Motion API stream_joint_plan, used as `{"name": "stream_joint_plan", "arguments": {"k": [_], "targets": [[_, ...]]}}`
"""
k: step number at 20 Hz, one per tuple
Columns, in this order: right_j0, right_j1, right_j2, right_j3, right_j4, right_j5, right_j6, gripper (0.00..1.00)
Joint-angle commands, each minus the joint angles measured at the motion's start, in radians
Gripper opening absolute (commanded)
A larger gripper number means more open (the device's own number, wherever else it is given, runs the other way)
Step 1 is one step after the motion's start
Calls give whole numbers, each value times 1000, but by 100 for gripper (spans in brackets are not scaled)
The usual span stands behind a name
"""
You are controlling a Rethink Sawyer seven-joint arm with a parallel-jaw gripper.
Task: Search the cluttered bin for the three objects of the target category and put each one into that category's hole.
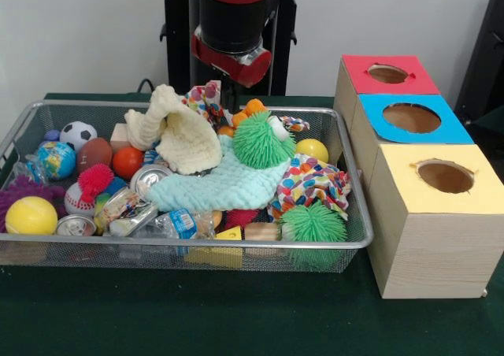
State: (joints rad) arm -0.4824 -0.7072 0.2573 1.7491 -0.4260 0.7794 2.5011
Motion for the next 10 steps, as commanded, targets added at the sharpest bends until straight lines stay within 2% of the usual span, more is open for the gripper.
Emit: {"name": "stream_joint_plan", "arguments": {"k": [1, 7, 10], "targets": [[-36, 38, 107, -168, 26, 89, -194, 0], [-45, 67, 131, -191, 26, 50, -165, 0], [-45, 114, 124, -225, -20, -14, -162, 0]]}}
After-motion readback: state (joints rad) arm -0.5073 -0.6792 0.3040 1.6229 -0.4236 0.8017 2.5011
